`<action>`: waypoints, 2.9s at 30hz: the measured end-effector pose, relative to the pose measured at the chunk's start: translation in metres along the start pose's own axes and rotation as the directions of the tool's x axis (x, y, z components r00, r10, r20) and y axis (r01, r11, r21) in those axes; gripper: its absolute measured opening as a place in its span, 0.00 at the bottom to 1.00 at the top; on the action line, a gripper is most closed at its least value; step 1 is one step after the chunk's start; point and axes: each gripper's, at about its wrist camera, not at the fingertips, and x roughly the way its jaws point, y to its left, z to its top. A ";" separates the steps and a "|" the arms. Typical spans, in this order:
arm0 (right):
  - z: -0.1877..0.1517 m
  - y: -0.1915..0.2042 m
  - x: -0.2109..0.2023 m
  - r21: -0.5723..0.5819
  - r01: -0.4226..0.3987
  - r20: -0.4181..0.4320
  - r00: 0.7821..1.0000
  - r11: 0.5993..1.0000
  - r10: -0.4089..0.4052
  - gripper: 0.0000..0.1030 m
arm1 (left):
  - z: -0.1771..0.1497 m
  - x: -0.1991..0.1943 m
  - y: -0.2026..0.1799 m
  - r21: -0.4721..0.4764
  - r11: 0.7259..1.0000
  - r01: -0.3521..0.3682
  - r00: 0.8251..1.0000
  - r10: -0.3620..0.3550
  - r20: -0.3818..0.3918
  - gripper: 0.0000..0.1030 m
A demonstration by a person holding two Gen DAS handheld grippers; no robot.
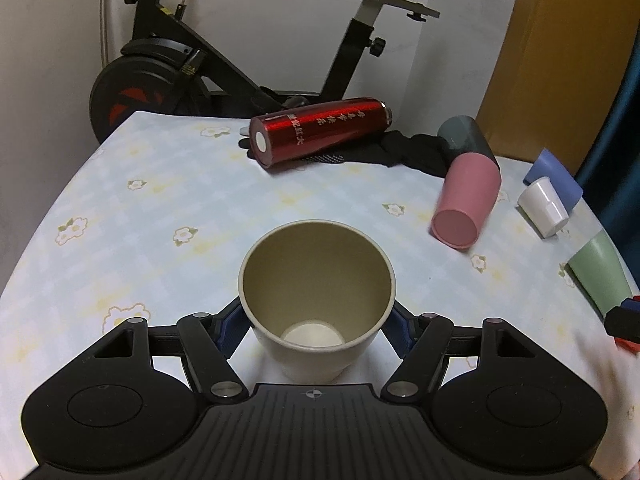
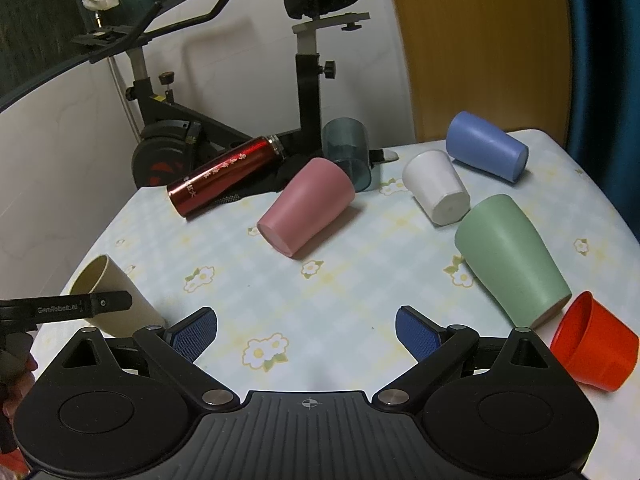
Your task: Flip cup upright
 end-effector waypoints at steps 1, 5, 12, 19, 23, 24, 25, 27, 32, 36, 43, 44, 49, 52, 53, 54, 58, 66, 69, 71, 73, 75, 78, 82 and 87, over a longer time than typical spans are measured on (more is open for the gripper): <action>0.000 0.000 0.000 0.000 0.000 0.000 1.000 1.000 0.000 0.92 | 0.000 0.001 -0.001 0.002 1.000 0.000 1.000 0.000 -0.002 0.70; 0.000 0.000 -0.001 0.000 0.001 0.000 1.000 1.000 -0.001 0.92 | 0.001 0.000 -0.002 0.000 1.000 0.006 1.000 -0.006 -0.012 0.72; 0.003 -0.002 -0.003 0.006 -0.001 0.002 1.000 1.000 0.001 0.92 | 0.003 -0.004 -0.002 -0.022 1.000 0.009 1.000 -0.009 -0.025 0.79; 0.004 -0.001 -0.009 0.011 -0.006 0.007 1.000 1.000 0.006 0.94 | 0.006 -0.013 -0.005 -0.025 1.000 0.015 1.000 -0.015 -0.004 0.82; 0.007 0.000 -0.015 0.010 -0.006 0.015 1.000 1.000 0.006 0.95 | 0.008 -0.023 -0.009 -0.014 1.000 0.000 1.000 0.000 0.003 0.83; 0.008 0.001 -0.017 0.010 -0.005 0.018 1.000 1.000 0.005 0.95 | 0.008 -0.026 -0.010 -0.010 1.000 -0.003 1.000 0.003 0.005 0.83; 0.008 0.001 -0.019 0.009 -0.005 0.020 1.000 1.000 0.005 0.96 | 0.008 -0.029 -0.011 -0.007 1.000 -0.005 1.000 0.005 0.008 0.83; 0.010 0.002 -0.022 0.010 -0.006 0.025 1.000 1.000 0.006 0.97 | 0.009 -0.036 -0.012 -0.002 1.000 -0.014 1.000 0.014 0.016 0.84; 0.018 0.004 -0.032 0.012 -0.002 0.023 1.000 1.000 0.002 1.00 | 0.011 -0.057 -0.013 -0.007 0.998 -0.060 0.996 0.060 0.058 0.85; 0.028 0.007 -0.046 -0.003 0.020 0.040 0.999 1.000 -0.019 1.00 | 0.016 -0.079 -0.014 -0.006 0.997 -0.077 0.992 0.078 0.099 0.86; 0.053 0.016 -0.083 -0.022 0.041 0.105 0.994 0.999 -0.038 1.00 | 0.027 -0.122 -0.027 0.007 0.996 -0.092 0.975 0.088 0.203 1.00; 0.056 0.017 -0.088 -0.026 0.051 0.111 0.993 0.998 -0.048 1.00 | 0.028 -0.128 -0.029 0.010 0.995 -0.095 0.971 0.090 0.221 1.00; 0.069 0.029 -0.115 -0.068 0.095 0.156 0.984 0.993 -0.083 1.00 | 0.035 -0.153 -0.038 0.010 0.996 -0.088 0.960 0.082 0.269 1.00; 0.074 0.036 -0.131 -0.075 0.103 0.185 0.979 0.992 -0.088 1.00 | 0.037 -0.169 -0.043 0.011 0.995 -0.099 0.948 0.091 0.305 1.00; 0.076 0.038 -0.137 -0.077 0.100 0.194 0.977 0.992 -0.083 1.00 | 0.038 -0.175 -0.045 0.017 0.994 -0.111 0.942 0.100 0.319 1.00; 0.077 0.040 -0.143 -0.080 0.096 0.202 0.976 0.992 -0.078 1.00 | 0.039 -0.180 -0.048 0.022 0.992 -0.121 0.937 0.107 0.332 1.00; 0.081 0.047 -0.160 -0.091 0.081 0.234 0.971 0.993 -0.058 1.00 | 0.041 -0.202 -0.057 0.038 0.987 -0.156 0.913 0.129 0.386 1.00; 0.085 0.057 -0.181 -0.110 0.082 0.269 0.962 0.991 -0.049 1.00 | 0.041 -0.228 -0.065 0.028 0.992 -0.124 0.880 0.097 0.466 1.00; 0.085 0.058 -0.182 -0.112 0.082 0.272 0.961 0.990 -0.049 1.00 | 0.041 -0.229 -0.065 0.019 0.993 -0.115 0.878 0.093 0.469 1.00; 0.085 0.059 -0.182 -0.114 0.084 0.273 0.961 0.990 -0.050 1.00 | 0.041 -0.228 -0.065 0.016 0.993 -0.115 0.878 0.094 0.469 1.00; 0.084 0.059 -0.182 -0.113 0.085 0.274 0.960 0.990 -0.051 1.00 | 0.041 -0.228 -0.065 0.015 0.993 -0.116 0.876 0.095 0.473 1.00; 0.085 0.059 -0.182 -0.115 0.087 0.276 0.960 0.990 -0.052 1.00 | 0.040 -0.228 -0.065 0.015 0.993 -0.119 0.873 0.097 0.478 1.00; 0.086 0.059 -0.182 -0.116 0.087 0.282 0.958 0.989 -0.051 1.00 | 0.039 -0.229 -0.065 0.018 0.993 -0.121 0.870 0.097 0.484 1.00; 0.086 0.057 -0.182 -0.116 0.088 0.285 0.957 0.989 -0.052 1.00 | 0.037 -0.230 -0.064 0.020 0.992 -0.121 0.868 0.096 0.487 1.00; 0.085 0.058 -0.183 -0.116 0.090 0.284 0.957 0.989 -0.054 1.00 | 0.036 -0.231 -0.064 0.021 0.992 -0.122 0.866 0.096 0.491 1.00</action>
